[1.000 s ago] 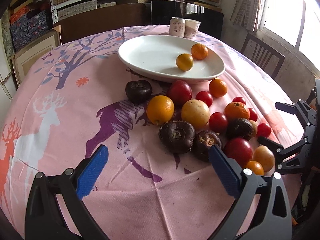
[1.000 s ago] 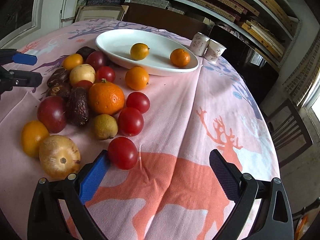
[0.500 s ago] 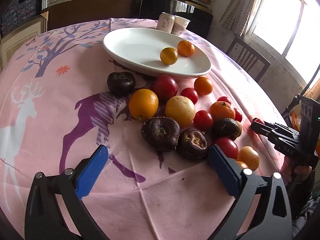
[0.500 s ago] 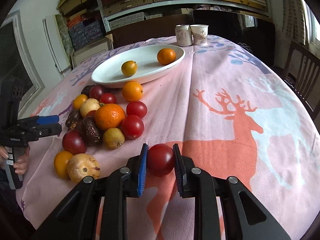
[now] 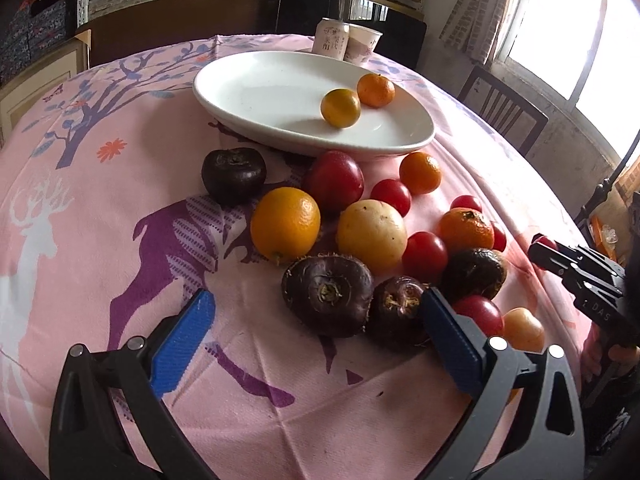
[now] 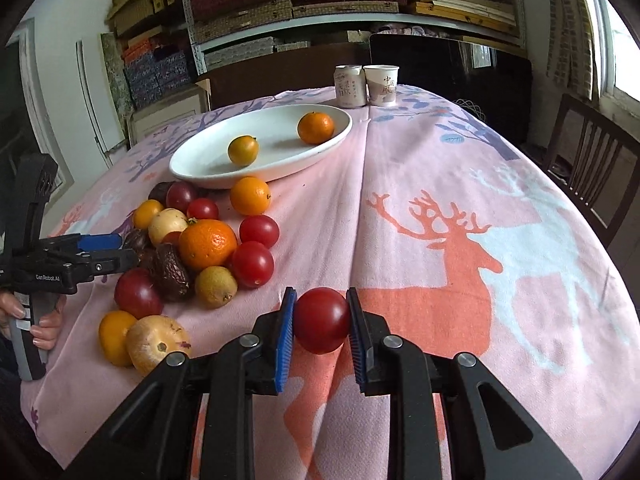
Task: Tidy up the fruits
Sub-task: 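Grasp a dark purple mangosteen with the left tool while the right tool holds the tomato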
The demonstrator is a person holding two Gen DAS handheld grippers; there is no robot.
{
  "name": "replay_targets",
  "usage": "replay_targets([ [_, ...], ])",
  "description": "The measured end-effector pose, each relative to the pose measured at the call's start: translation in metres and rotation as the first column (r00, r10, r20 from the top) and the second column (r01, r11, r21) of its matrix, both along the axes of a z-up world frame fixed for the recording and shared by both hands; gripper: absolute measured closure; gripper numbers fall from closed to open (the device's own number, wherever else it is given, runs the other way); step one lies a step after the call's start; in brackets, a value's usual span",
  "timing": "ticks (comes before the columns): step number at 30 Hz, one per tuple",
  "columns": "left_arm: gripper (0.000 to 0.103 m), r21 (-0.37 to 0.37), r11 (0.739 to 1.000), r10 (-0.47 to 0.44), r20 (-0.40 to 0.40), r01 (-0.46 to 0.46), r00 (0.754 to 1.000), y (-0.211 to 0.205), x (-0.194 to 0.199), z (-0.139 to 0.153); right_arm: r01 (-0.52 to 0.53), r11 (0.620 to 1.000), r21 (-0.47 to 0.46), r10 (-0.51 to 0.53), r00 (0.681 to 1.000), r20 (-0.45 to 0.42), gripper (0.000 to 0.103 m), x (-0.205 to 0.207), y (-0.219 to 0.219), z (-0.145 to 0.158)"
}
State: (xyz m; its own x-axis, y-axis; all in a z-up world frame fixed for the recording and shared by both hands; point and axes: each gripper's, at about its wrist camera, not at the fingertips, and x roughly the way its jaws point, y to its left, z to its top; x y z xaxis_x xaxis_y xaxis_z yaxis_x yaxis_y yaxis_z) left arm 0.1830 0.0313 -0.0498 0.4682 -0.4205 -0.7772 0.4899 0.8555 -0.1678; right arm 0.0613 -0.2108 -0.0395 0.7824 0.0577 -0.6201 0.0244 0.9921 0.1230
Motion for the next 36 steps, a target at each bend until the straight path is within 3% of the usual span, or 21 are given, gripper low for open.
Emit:
replay_targets([
  [2, 0.010, -0.010, 1.000, 0.023, 0.005, -0.023, 1.000, -0.001, -0.002, 0.001, 0.007, 1.000, -0.024, -0.006, 1.000, 0.015, 0.078, -0.003, 0.003, 0.002],
  [3, 0.040, -0.063, 0.998, -0.003, 0.001, 0.003, 1.000, 0.000, -0.004, 0.003, 0.006, 1.000, -0.031, -0.006, 1.000, 0.015, 0.078, -0.003, 0.004, 0.002],
  [4, 0.044, -0.127, 0.992, -0.015, -0.013, 0.013, 1.000, 0.004, -0.004, 0.004, 0.010, 0.999, -0.037, -0.009, 1.000, 0.010, 0.078, -0.002, 0.004, 0.002],
  [6, 0.045, -0.169, 0.986, -0.014, -0.048, 0.006, 0.999, 0.010, 0.000, 0.003, 0.016, 0.999, -0.044, -0.016, 1.000, 0.003, 0.078, -0.001, 0.004, 0.001],
  [10, 0.048, -0.171, 0.985, -0.017, -0.039, 0.010, 0.999, 0.011, -0.001, 0.005, 0.009, 1.000, -0.028, -0.009, 1.000, -0.001, 0.078, 0.000, 0.003, 0.000],
  [11, 0.061, -0.144, 0.989, 0.006, -0.022, -0.009, 1.000, 0.012, -0.003, 0.006, 0.009, 1.000, -0.022, -0.009, 1.000, -0.001, 0.078, 0.000, 0.002, 0.000],
  [14, 0.061, -0.173, 0.985, -0.001, -0.020, -0.003, 1.000, 0.019, -0.006, 0.009, 0.007, 1.000, 0.000, -0.007, 1.000, 0.005, 0.078, -0.001, -0.002, 0.000],
  [20, 0.061, -0.155, 0.985, -0.062, 0.075, 0.073, 0.995, 0.012, -0.024, 0.025, 0.000, 1.000, 0.013, 0.000, 1.000, -0.002, 0.078, 0.001, -0.002, 0.000],
  [25, 0.060, -0.191, 0.975, -0.084, 0.144, 0.111, 0.986, 0.015, -0.031, 0.038, 0.003, 1.000, 0.014, -0.003, 1.000, -0.008, 0.078, 0.002, -0.003, -0.001],
  [26, 0.054, -0.188, 0.979, -0.059, 0.129, 0.083, 0.990, 0.016, -0.028, 0.036, 0.006, 1.000, 0.013, -0.006, 1.000, -0.009, 0.078, 0.002, -0.003, -0.001],
  [27, 0.030, -0.187, 0.981, -0.039, 0.113, 0.060, 0.993, 0.018, -0.024, 0.033, 0.006, 1.000, 0.013, -0.006, 1.000, -0.008, 0.078, 0.002, -0.003, -0.001],
  [29, 0.005, -0.188, 0.982, 0.014, 0.098, 0.004, 0.995, 0.022, -0.017, 0.026, 0.004, 1.000, 0.011, -0.004, 1.000, -0.009, 0.078, 0.003, -0.002, -0.001],
  [32, 0.005, -0.166, 0.986, 0.020, 0.014, -0.017, 1.000, 0.022, -0.005, 0.014, 0.005, 1.000, 0.011, -0.005, 1.000, -0.007, 0.078, 0.002, -0.002, -0.001],
  [34, 0.005, -0.108, 0.994, 0.003, -0.031, -0.006, 1.000, 0.017, 0.001, 0.005, 0.002, 1.000, 0.013, -0.002, 1.000, -0.005, 0.078, 0.002, -0.002, -0.001],
  [36, 0.020, -0.082, 0.996, -0.041, -0.012, 0.040, 0.999, 0.006, 0.000, 0.005, -0.001, 1.000, 0.017, 0.001, 1.000, -0.005, 0.078, 0.003, -0.003, -0.001],
])
